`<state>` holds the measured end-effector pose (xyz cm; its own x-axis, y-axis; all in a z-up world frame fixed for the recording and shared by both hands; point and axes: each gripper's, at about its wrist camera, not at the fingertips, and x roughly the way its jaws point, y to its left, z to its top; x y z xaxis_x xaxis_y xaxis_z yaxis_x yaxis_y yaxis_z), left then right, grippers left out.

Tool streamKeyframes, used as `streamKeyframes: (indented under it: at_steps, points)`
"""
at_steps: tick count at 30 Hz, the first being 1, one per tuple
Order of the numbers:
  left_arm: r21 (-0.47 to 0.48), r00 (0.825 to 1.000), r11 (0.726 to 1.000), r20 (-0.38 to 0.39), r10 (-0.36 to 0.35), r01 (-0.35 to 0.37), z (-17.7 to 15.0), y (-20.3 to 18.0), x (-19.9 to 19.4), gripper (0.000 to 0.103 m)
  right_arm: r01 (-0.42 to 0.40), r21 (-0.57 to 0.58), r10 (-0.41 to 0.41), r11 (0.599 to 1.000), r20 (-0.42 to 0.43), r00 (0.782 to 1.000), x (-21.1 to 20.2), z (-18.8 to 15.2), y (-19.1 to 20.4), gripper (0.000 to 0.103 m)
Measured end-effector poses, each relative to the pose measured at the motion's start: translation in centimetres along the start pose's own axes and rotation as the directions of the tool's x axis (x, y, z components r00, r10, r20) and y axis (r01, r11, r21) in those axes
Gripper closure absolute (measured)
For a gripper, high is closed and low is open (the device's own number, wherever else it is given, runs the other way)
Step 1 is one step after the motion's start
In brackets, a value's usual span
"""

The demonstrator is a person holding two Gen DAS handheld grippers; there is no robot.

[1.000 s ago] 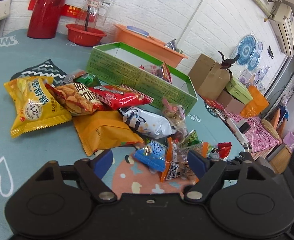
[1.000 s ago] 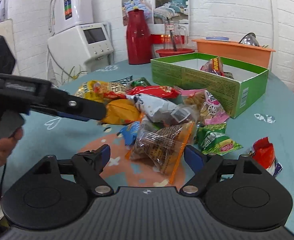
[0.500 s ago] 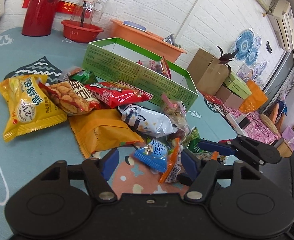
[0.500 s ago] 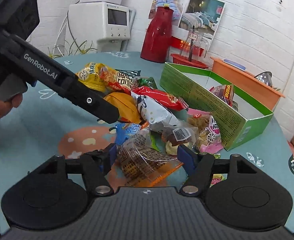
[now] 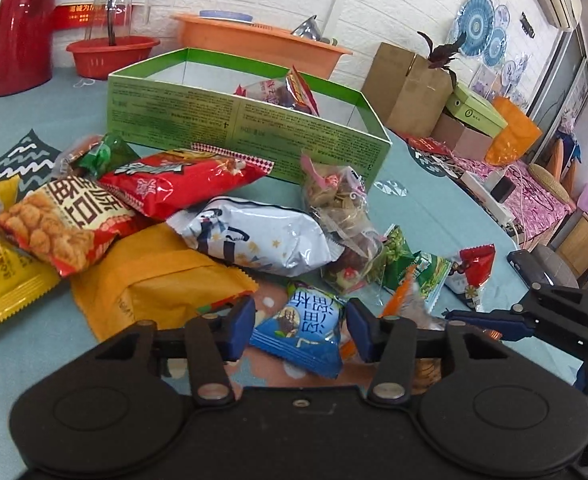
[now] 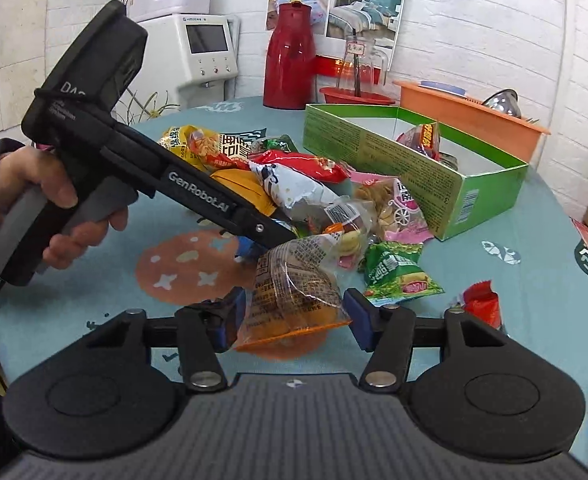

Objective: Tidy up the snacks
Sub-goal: 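Drop the blue packet into the box with the left while the right drops the clear bag in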

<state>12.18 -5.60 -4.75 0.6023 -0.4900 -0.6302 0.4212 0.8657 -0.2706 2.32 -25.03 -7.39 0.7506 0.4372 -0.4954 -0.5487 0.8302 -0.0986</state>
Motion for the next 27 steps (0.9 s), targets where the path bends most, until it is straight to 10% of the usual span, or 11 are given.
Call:
streamKeyframes:
  at_steps: [8, 13, 27]
  points:
    - [0.030, 1.000, 1.000, 0.003, -0.003, 0.003, 0.0, -0.6, 0.3, 0.032, -0.016, 0.049, 0.017, 0.999, -0.017, 1.000, 1.7, 0.2, -0.1, 0.005]
    - [0.046, 1.000, 0.999, 0.023, -0.001, 0.000, -0.6, -0.8, 0.1, 0.031, -0.028, 0.097, 0.031, 0.995, -0.029, 0.999, 1.8, -0.5, -0.7, 0.039]
    - [0.036, 0.998, 0.998, 0.038, -0.045, 0.043, -0.8, -1.5, -1.5, 0.041, 0.048, 0.128, -0.060, 0.991, 0.094, 0.994, -2.8, 0.7, -2.4, 0.055]
